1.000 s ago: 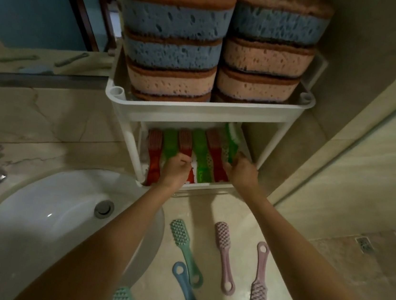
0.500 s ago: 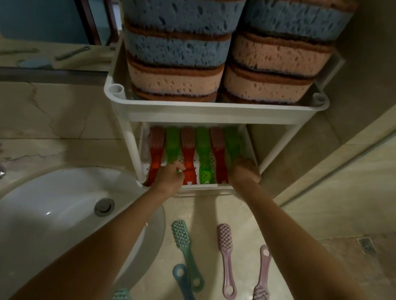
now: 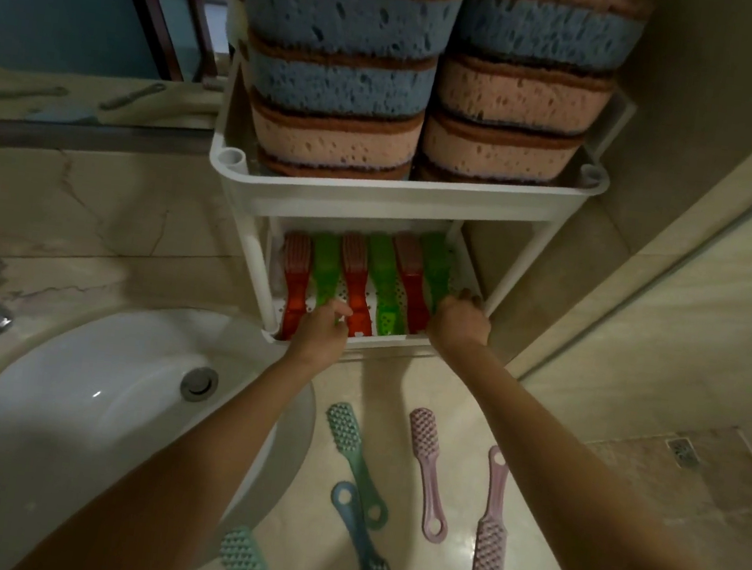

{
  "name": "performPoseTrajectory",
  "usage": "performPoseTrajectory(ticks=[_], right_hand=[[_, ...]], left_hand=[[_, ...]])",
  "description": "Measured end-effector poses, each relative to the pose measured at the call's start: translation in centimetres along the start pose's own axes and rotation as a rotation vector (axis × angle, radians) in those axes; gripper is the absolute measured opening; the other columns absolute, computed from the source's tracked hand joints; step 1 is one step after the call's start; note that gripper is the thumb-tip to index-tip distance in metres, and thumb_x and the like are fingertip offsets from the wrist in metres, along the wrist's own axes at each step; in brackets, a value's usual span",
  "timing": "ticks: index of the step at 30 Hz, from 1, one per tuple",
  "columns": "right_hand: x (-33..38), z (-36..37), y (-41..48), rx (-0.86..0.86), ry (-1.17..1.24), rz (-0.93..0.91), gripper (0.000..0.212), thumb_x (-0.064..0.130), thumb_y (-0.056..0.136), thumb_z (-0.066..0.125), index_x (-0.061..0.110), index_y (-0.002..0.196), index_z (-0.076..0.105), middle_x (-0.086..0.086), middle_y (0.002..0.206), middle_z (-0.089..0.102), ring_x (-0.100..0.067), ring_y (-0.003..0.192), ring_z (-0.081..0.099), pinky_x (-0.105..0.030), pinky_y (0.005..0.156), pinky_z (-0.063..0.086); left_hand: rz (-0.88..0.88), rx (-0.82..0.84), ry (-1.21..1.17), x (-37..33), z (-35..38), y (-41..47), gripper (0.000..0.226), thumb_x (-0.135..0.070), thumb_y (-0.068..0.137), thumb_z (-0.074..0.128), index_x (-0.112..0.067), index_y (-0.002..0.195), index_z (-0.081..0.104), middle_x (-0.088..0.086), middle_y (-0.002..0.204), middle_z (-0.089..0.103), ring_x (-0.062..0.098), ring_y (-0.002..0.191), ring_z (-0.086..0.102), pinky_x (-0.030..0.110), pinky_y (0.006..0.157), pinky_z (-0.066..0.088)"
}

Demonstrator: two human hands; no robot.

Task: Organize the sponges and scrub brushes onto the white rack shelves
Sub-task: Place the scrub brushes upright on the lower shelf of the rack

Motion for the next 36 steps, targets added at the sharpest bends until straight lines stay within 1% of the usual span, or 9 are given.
performPoseTrajectory(ticks=[5,8,15,19,25,27,30,33,36], right_hand=[[0.8,-1.2,-4.8,-0.208,0.223,-0.127,0.025,0.017,0.092,0.047,0.0,0.103,0.062,-0.02,0.108,0.061,-0.037,0.098,0.061,-0.037,0.078,0.048],[0.4,1.5,-8.8,-0.118,0.27,-0.163,0.028,0.024,0.091,0.053,0.004,0.108,0.06,-0.017,0.111,0.064,-0.033,0.1,0.061,-0.034,0.081,0.048],[0.0,11.6,-15.7,0.232,0.174,-0.168,0.034,0.033,0.091,0.052,0.004,0.109,0.057,-0.014,0.111,0.059,-0.029,0.101,0.059,-0.033,0.081,0.044],[0.0,13.3,-16.1,0.194,0.238,-0.098,0.026,0.023,0.092,0.047,0.006,0.107,0.061,-0.014,0.11,0.056,-0.03,0.094,0.06,-0.037,0.08,0.049],[0.3,13.1,-16.2,0.191,0.276,-0.053,0.032,0.027,0.089,0.054,0.004,0.109,0.062,-0.018,0.11,0.058,-0.034,0.097,0.059,-0.034,0.079,0.047],[0.6,13.1,-16.3,0.204,0.277,-0.046,0.039,0.029,0.084,0.062,0.002,0.112,0.059,-0.018,0.113,0.054,-0.035,0.098,0.059,-0.036,0.081,0.048],[0.7,12.7,-16.4,0.179,0.257,-0.027,0.03,0.019,0.09,0.054,-0.003,0.112,0.057,-0.021,0.116,0.053,-0.037,0.1,0.06,-0.038,0.084,0.048],[0.2,12.6,-16.2,0.178,0.261,-0.007,0.03,0.028,0.093,0.05,0.004,0.108,0.061,-0.014,0.107,0.059,-0.028,0.091,0.061,-0.032,0.077,0.046],[-0.4,12.1,-16.4,0.158,0.303,0.007,0.031,0.036,0.092,0.053,0.007,0.101,0.063,0.0,0.078,0.054,-0.015,0.07,0.054,-0.023,0.062,0.043]], left_hand=[[0.153,-0.129,-0.08,0.1,-0.7,-3.8,0.027,0.003,0.094,0.041,0.0,0.114,0.058,0.014,0.124,0.06,0.025,0.119,0.053,0.024,0.093,0.039],[0.175,-0.137,-0.137,1.6,-0.6,-6.7,0.024,0.003,0.093,0.043,0.002,0.11,0.059,0.015,0.118,0.063,0.025,0.113,0.057,0.015,0.083,0.037],[-0.078,-0.024,-0.025,7.6,1.1,-12.1,0.028,-0.008,0.092,0.043,-0.008,0.115,0.059,0.01,0.121,0.063,0.025,0.113,0.057,0.018,0.077,0.035],[-0.17,0.003,0.042,10.2,0.7,-13.9,0.029,-0.009,0.093,0.043,-0.006,0.118,0.058,0.013,0.124,0.061,0.028,0.116,0.055,0.027,0.09,0.042],[-0.276,-0.012,0.269,14.0,-1.2,-15.6,0.036,-0.019,0.092,0.048,0.001,0.123,0.049,0.023,0.128,0.052,0.035,0.118,0.051,0.036,0.096,0.041],[-0.356,0.035,0.392,14.8,-1.3,-16.3,0.054,-0.037,0.092,0.049,0.001,0.129,0.039,0.024,0.133,0.045,0.037,0.123,0.046,0.039,0.099,0.04],[-0.426,0.159,0.452,15.4,-0.3,-17.3,0.088,-0.057,0.083,0.055,-0.001,0.142,0.021,0.02,0.143,0.035,0.034,0.132,0.038,0.038,0.105,0.036],[-0.41,0.171,0.415,15.6,1.3,-17.8,0.089,-0.046,0.08,0.065,-0.002,0.141,0.019,0.019,0.139,0.039,0.034,0.128,0.043,0.037,0.1,0.04],[-0.423,0.093,0.325,15.6,1.8,-18.1,0.074,-0.03,0.08,0.067,-0.001,0.134,0.027,0.02,0.133,0.044,0.036,0.122,0.047,0.037,0.096,0.041]])
Point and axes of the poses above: each hand's wrist, its own y-axis towards the middle knuckle, its own z-axis out of the palm, x = y × z, the point moved 3 cm from there along y, towards the middle knuckle
